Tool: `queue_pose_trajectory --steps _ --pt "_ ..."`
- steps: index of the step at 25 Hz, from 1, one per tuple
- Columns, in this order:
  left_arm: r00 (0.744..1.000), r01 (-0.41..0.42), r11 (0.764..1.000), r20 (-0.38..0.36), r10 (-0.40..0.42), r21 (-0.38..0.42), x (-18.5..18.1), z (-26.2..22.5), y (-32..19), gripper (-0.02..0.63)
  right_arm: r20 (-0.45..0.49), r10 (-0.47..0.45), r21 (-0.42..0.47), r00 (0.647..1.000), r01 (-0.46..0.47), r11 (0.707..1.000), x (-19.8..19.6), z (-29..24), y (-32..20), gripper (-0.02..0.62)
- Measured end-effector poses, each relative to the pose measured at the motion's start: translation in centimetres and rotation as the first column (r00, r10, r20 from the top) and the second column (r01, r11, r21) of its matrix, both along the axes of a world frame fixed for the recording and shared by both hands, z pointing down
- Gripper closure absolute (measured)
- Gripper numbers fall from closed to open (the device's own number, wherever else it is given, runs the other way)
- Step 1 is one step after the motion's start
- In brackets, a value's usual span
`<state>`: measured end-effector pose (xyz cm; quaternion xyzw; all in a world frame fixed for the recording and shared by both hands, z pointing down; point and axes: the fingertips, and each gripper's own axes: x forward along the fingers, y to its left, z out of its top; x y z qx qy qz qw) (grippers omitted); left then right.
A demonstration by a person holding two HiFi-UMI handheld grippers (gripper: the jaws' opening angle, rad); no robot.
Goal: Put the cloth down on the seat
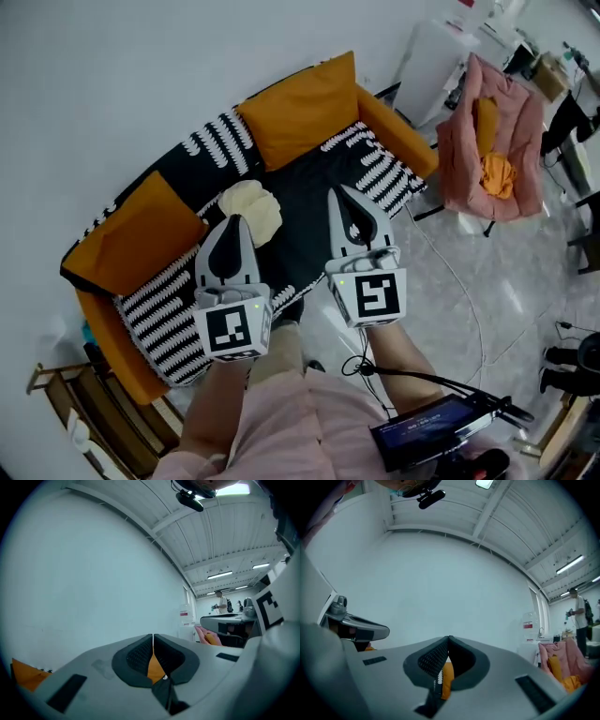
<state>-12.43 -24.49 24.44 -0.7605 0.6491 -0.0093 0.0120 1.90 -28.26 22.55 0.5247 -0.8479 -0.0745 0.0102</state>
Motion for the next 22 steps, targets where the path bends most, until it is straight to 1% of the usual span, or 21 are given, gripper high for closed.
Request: queue_pose_trajectory --steps 1,4,10,16,22 --pt "1.0 -0.002 1.0 -0.004 0.002 0.005 0.3 -0.6 0.3 0.586 -0.005 -0.001 -0.004 1.0 0.001 1.0 0.2 -0.2 0.6 0.594" --pt "1.0 -0.008 1.0 0.005 0.008 0.015 1.1 -1.8 1.1 0.586 -0.02 -0.007 0.023 1.0 0.007 1.0 0.2 -1.2 2.0 0.595" --pt "1.0 -0.01 1.0 0.006 0.009 0.027 1.7 -2.7 2.1 0.586 -0.042 -0.014 0.057 0.999 0.016 0.998 0.6 -2.7 3.4 0.595" --pt "1.0 0.005 0.999 0.018 -0.006 0.037 1.9 -3.5 2.6 0.586 -0.019 -0.028 0.071 0.999 0.03 0.997 0.8 -3.8 3.4 0.595" --pt "1.0 0.017 0.999 0.025 -0.018 0.044 1.7 -3.9 2.7 0.586 -0.017 -0.043 0.077 0.999 0.044 0.996 0.5 -3.7 3.5 0.595"
